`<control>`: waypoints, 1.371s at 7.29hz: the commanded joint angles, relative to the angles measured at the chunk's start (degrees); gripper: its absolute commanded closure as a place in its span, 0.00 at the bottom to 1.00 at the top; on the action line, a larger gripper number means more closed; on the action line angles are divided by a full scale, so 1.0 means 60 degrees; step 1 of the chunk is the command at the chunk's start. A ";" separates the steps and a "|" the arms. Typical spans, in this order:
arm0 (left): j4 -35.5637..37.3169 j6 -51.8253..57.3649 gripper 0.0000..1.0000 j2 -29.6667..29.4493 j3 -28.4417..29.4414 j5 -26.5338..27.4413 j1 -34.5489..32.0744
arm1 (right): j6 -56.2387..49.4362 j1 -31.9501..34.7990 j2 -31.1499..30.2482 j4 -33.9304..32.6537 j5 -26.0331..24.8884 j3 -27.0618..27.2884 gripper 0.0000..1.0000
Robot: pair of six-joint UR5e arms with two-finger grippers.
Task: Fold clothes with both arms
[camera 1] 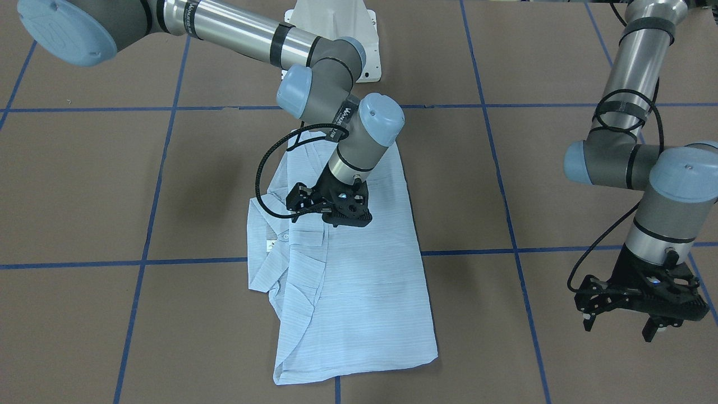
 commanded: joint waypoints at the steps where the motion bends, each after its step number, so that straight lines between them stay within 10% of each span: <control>1: 0.0000 0.0000 0.00 0.0011 -0.0008 0.0012 -0.0010 | 0.0002 -0.0003 -0.0063 0.0530 -0.0008 -0.0321 0.00; 10: 0.0000 -0.0015 0.00 0.0070 -0.0067 0.0013 0.0048 | -0.0758 0.0142 -0.0122 -0.1003 -0.0404 -0.0002 0.00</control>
